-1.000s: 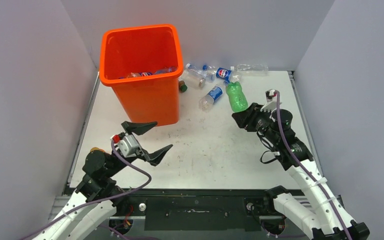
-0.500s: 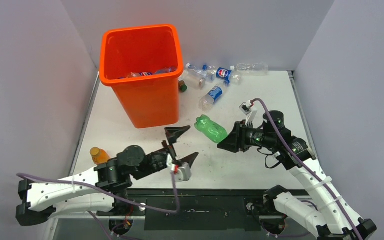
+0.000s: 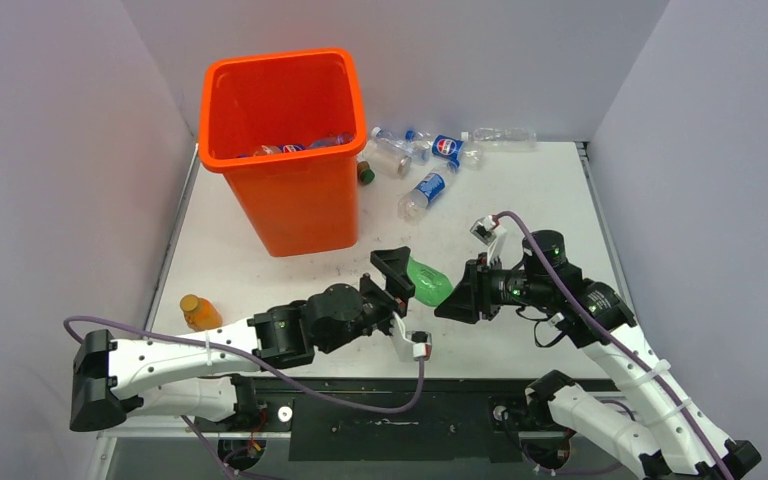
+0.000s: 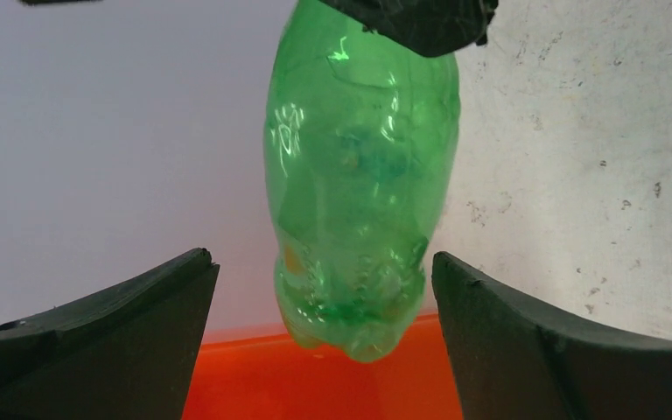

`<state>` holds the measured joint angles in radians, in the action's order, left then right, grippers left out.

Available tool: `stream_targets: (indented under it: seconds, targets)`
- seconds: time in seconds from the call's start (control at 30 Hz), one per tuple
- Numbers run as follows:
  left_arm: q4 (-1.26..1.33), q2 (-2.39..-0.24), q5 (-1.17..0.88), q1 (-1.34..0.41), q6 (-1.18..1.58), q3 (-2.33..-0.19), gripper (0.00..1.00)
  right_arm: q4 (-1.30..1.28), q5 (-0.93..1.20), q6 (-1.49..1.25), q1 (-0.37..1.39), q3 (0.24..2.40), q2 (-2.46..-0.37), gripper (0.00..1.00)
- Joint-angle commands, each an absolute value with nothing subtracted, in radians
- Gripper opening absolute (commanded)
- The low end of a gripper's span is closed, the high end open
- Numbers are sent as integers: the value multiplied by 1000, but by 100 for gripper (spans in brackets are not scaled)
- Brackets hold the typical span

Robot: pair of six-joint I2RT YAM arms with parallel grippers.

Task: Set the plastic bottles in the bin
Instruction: Pick up the plastic bottle at the center of the board.

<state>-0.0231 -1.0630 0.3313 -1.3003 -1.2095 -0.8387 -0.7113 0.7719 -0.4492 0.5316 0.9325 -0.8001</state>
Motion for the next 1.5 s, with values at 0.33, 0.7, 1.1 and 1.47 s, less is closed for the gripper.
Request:
stream_targets:
  seconds: [0.33, 0.7, 1.1, 1.47]
  targets:
    - [8, -1158, 319, -1296, -1216, -949, 47, -666, 830, -424, 541, 978, -752, 5]
    - [7, -1084, 217, -1301, -843, -918, 22, -476, 715, -503, 541, 1018, -649, 90]
    - [293, -924, 10, -1245, 168, -768, 19, -119, 446, -513, 543, 834, -263, 90]
    - [537, -908, -125, -1223, 413, -705, 19, 320, 676, -766, 541, 674, -423, 90]
